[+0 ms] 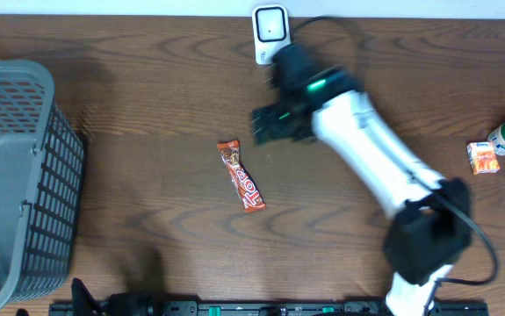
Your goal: Scan the item barcode
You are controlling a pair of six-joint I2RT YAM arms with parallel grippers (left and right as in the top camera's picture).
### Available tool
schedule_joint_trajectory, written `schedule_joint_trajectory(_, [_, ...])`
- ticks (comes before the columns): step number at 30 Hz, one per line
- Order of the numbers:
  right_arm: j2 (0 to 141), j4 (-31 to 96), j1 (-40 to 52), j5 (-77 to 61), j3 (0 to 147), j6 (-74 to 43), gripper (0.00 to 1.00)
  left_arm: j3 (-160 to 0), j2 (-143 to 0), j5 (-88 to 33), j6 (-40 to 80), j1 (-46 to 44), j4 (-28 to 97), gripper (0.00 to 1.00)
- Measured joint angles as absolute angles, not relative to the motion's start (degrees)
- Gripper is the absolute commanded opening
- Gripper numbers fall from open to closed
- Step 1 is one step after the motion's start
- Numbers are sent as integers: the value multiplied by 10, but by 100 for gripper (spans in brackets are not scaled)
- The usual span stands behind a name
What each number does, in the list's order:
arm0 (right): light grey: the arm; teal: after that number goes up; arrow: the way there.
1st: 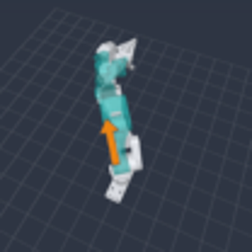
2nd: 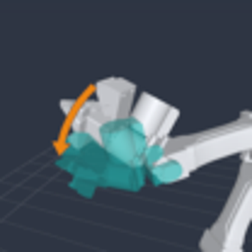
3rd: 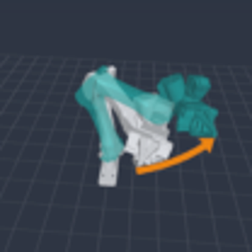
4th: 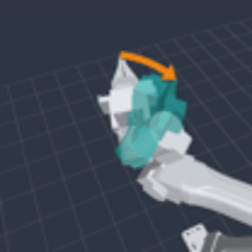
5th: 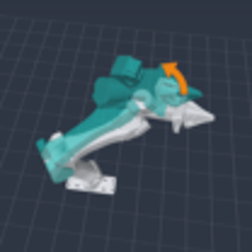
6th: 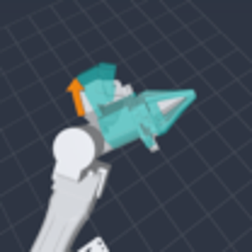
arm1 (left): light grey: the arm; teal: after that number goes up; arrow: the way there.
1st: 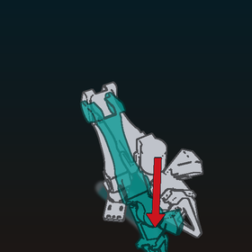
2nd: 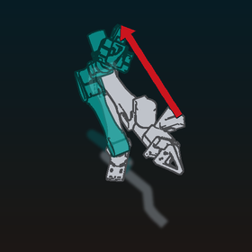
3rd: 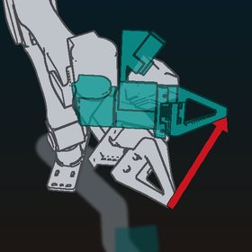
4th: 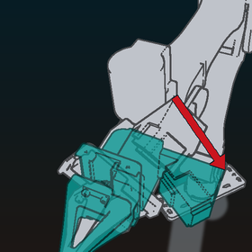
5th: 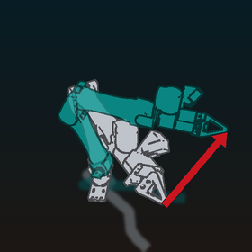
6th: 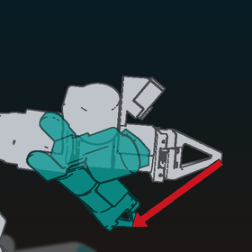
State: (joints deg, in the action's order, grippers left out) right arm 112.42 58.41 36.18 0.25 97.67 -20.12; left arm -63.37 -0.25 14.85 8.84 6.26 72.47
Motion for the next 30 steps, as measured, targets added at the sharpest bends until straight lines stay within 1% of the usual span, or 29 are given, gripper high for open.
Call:
schedule_joint_trajectory(3, [1161,571,421,54,977,-199,99,-634,-3,149,88,63,762,85])
schedule_joint_trajectory(5, [1189,570,441,74,977,-199,99,-634,-3,149,88,63,772,85])
schedule_joint_trajectory(9, [1235,584,454,81,974,-202,99,-634,-3,149,88,62,773,86])
schedule_joint_trajectory(13, [1247,601,459,59,970,-203,99,-634,-3,149,88,63,774,85])
schedule_joint_trajectory(15, [1247,606,461,38,970,-203,96,-634,-3,148,88,63,774,85])
schedule_joint_trajectory(16, [1247,611,461,23,970,-203,92,-634,-3,149,88,63,774,85])
schedule_joint_trajectory(18, [1247,626,461,-13,970,-199,80,-634,-3,148,88,63,773,86])
schedule_joint_trajectory(19, [1247,629,461,-28,970,-198,72,-634,-3,149,88,63,773,85])
schedule_joint_trajectory(20, [1247,631,461,-44,970,-199,61,-634,-3,149,88,63,774,86])
schedule_joint_trajectory(22, [1247,632,461,-65,970,-197,50,-634,-3,148,88,63,774,85])
schedule_joint_trajectory(23, [1247,632,461,-73,970,-197,47,-634,-3,148,88,63,774,85])
schedule_joint_trajectory(24, [1247,632,461,-79,970,-197,47,-634,-3,149,88,63,774,85])
schedule_joint_trajectory(25, [1247,632,461,-84,970,-199,51,-634,-3,149,88,62,774,85])
schedule_joint_trajectory(26, [1247,632,461,-88,970,-199,60,-634,-3,148,88,63,774,86])
schedule_joint_trajectory(28, [1247,634,461,-93,970,-200,70,-634,-3,149,88,63,774,85])
schedule_joint_trajectory(30, [1247,635,461,-92,970,-199,75,-634,-3,149,88,63,773,85])
